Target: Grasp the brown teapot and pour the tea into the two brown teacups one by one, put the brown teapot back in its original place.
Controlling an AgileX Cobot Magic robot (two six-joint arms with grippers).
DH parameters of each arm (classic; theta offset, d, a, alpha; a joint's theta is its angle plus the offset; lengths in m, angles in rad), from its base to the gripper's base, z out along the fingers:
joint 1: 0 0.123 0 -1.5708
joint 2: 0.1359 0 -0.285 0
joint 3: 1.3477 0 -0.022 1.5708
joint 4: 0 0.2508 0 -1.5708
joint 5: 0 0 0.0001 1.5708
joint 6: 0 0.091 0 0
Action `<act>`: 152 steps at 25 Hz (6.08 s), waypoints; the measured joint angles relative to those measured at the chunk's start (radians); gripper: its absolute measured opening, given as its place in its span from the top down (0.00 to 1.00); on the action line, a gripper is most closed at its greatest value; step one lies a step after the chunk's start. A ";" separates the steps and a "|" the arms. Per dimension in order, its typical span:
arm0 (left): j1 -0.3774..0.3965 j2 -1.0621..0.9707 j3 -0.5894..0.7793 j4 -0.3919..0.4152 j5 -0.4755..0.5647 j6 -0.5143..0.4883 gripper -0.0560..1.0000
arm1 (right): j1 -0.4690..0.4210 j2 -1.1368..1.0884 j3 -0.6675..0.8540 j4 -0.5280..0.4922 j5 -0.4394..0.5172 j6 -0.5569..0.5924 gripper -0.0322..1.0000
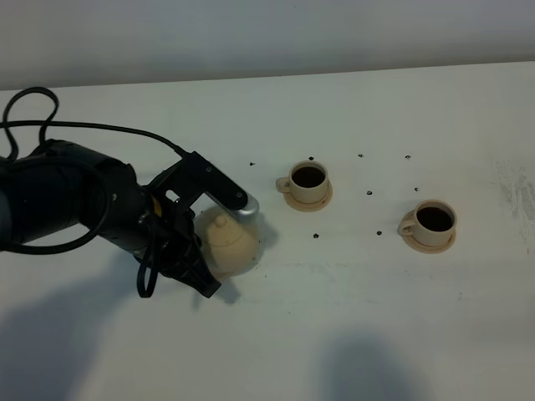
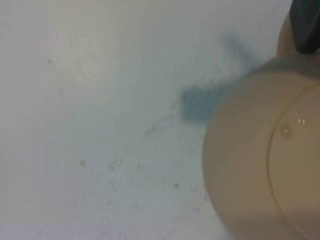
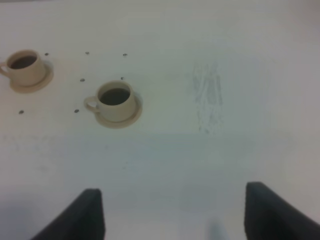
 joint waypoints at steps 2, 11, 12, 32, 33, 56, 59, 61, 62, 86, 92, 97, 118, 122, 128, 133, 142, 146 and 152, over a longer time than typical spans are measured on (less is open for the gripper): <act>0.004 -0.007 0.016 -0.002 -0.005 0.000 0.86 | 0.000 0.000 0.000 0.000 0.000 0.000 0.41; 0.069 -0.008 0.045 -0.020 -0.011 0.000 0.86 | 0.000 0.000 0.000 0.000 0.000 0.000 0.41; 0.072 -0.008 0.045 -0.020 -0.011 0.000 0.86 | 0.000 0.000 0.000 0.000 0.000 0.000 0.41; 0.119 -0.009 0.056 -0.025 -0.002 -0.001 0.86 | 0.000 0.000 0.000 0.000 0.000 0.000 0.41; 0.119 -0.009 0.056 -0.025 -0.002 -0.001 0.86 | 0.000 0.000 0.000 0.000 0.000 0.000 0.41; 0.120 0.055 0.056 -0.003 -0.056 0.005 0.86 | 0.000 0.000 0.000 0.000 0.000 0.000 0.41; 0.120 0.055 0.056 -0.003 -0.063 0.005 0.86 | 0.000 0.000 0.000 0.000 0.000 0.000 0.41; 0.120 0.055 0.056 -0.003 -0.075 0.005 0.86 | 0.000 0.000 0.000 0.000 0.000 0.000 0.41; 0.120 0.054 0.056 -0.003 -0.082 0.005 0.86 | 0.000 0.000 0.000 0.000 0.000 0.000 0.41; 0.134 -0.149 0.056 -0.003 -0.059 -0.026 0.49 | 0.000 0.000 0.000 0.000 0.000 0.000 0.41; 0.273 -0.242 0.056 0.014 0.004 -0.088 0.48 | 0.000 0.000 0.000 0.000 0.000 0.000 0.41; 0.371 -0.368 0.056 0.033 0.056 -0.144 0.48 | 0.000 0.000 0.000 0.000 0.000 0.000 0.41; 0.509 -1.169 0.141 0.076 0.592 -0.331 0.48 | 0.000 0.000 0.000 0.000 0.000 0.000 0.41; 0.509 -1.348 0.231 0.070 0.602 -0.360 0.48 | 0.000 0.000 0.000 0.000 0.000 0.000 0.41; 0.509 -1.476 0.308 0.049 0.586 -0.376 0.48 | 0.000 0.000 0.000 0.000 0.000 0.000 0.41; 0.509 -1.535 0.412 0.049 0.511 -0.382 0.48 | 0.000 0.000 0.000 0.000 0.000 0.000 0.41; 0.509 -1.635 0.475 0.049 0.535 -0.352 0.48 | 0.000 0.000 0.000 0.000 0.000 0.000 0.41; 0.509 -1.677 0.475 0.049 0.540 -0.352 0.48 | 0.000 0.000 0.000 0.000 0.000 0.000 0.41; 0.509 -1.674 0.475 0.049 0.541 -0.350 0.48 | 0.000 0.000 0.000 0.000 0.000 0.000 0.41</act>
